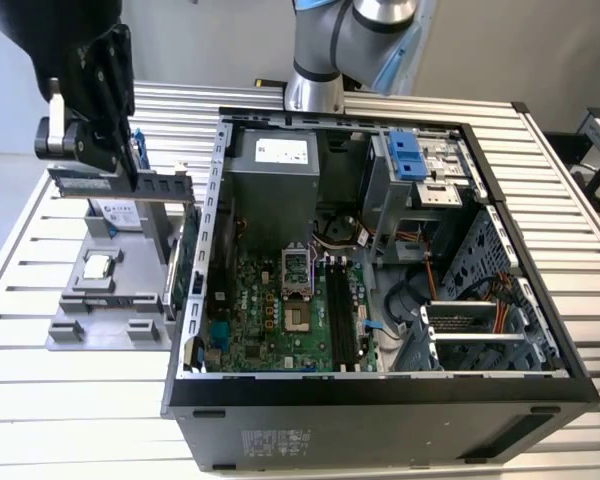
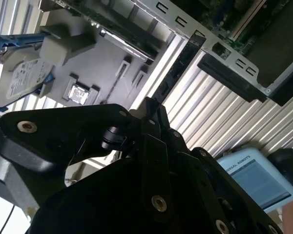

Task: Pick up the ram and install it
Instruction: 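Pick up the ram and move it above insertion slot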

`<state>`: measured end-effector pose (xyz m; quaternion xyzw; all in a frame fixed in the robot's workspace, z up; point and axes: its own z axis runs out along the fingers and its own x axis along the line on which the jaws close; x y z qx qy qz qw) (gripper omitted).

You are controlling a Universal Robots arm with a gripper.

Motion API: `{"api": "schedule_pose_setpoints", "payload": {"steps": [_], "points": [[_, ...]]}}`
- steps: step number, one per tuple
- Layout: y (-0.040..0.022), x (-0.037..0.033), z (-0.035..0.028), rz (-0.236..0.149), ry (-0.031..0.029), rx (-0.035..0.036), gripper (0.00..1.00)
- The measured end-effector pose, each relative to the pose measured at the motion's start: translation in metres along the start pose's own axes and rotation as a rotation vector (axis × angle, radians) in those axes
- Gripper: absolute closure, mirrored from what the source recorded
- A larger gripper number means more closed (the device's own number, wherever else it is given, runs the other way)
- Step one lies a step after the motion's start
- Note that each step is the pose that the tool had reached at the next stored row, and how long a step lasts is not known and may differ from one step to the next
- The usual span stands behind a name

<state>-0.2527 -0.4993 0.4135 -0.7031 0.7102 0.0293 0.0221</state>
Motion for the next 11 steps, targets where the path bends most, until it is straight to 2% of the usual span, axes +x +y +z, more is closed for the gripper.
{"api": "schedule_pose_setpoints", "payload": {"steps": [11], "points": [[-0.0348,-0.0002,-0.0004,0.001,0.0001,-0.0106,1.00]]}}
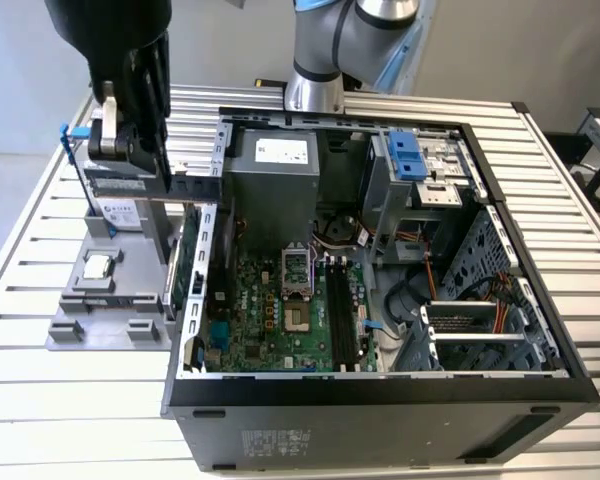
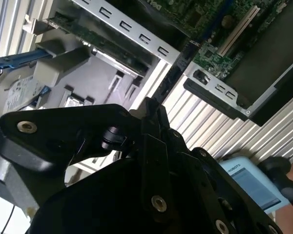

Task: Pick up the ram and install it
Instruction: 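Pick up the ram and move it above insertion slot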

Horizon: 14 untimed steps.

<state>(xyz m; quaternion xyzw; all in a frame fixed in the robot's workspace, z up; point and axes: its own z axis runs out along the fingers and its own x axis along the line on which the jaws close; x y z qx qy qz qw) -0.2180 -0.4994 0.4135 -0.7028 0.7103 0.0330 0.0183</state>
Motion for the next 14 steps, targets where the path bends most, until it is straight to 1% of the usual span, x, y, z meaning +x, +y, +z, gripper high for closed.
{"api": "schedule_pose_setpoints", "payload": {"steps": [4,14], "points": [[-0.0126,-0.0001,-0.0003,0.001,0.0001,-0.0042,1.00],[-0.0418,-0.0001,-0.0009,0.002,0.0004,-0.0144,1.00]]}}
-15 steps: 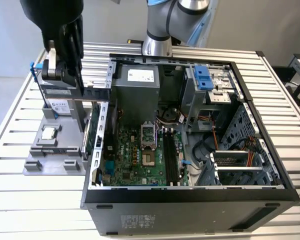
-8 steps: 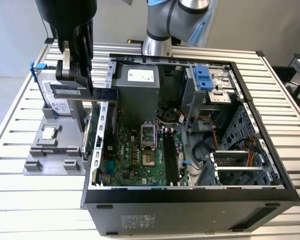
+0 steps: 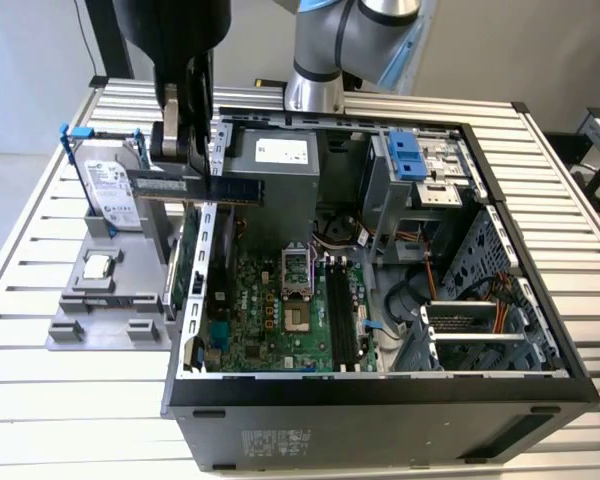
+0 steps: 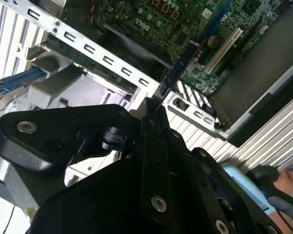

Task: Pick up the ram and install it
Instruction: 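Pick up the ram and move it above insertion slot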

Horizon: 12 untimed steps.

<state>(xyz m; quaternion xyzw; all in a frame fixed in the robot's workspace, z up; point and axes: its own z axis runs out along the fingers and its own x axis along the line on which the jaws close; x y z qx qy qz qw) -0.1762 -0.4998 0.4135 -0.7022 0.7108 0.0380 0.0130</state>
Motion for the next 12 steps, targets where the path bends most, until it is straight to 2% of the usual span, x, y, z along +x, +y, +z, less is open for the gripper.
{"api": "schedule_pose_setpoints", "payload": {"steps": [12], "points": [[-0.0370,0.0002,-0.0013,0.002,0.0002,-0.0116,1.00]]}}
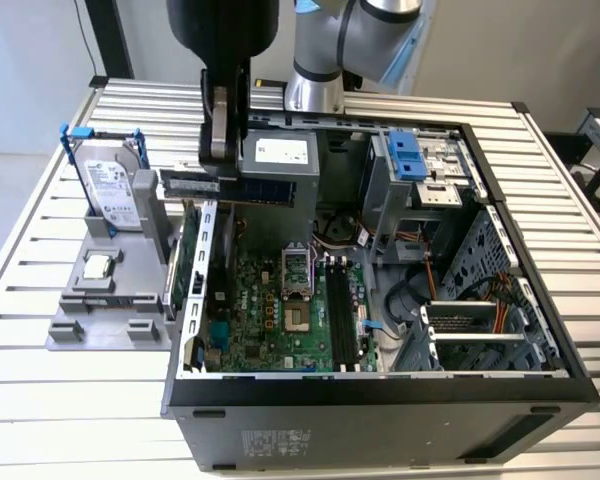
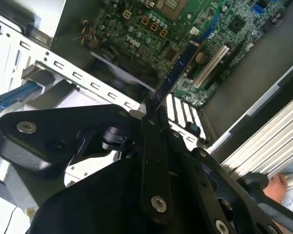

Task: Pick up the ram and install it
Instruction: 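Pick up the ram and move it above insertion slot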

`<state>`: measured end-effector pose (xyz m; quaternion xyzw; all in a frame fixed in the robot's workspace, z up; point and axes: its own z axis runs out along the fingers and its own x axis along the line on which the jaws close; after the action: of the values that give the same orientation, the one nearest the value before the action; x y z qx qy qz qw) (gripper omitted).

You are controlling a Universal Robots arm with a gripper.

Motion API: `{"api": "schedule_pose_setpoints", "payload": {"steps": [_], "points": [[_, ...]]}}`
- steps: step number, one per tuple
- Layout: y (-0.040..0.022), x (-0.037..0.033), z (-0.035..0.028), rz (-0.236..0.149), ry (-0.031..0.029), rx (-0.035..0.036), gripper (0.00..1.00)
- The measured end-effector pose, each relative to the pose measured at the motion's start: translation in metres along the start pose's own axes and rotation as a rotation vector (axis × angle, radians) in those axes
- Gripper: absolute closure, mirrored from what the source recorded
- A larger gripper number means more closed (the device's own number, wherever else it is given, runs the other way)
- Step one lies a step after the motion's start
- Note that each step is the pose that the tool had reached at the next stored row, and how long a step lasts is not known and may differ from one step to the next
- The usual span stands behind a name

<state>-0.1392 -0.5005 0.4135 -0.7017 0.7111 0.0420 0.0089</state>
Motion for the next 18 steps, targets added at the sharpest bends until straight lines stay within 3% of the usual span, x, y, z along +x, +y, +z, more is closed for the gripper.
{"api": "schedule_pose_setpoints", "payload": {"steps": [18], "points": [[-0.0608,-0.0006,-0.0028,0.002,0.0002,-0.0191,1.00]]}}
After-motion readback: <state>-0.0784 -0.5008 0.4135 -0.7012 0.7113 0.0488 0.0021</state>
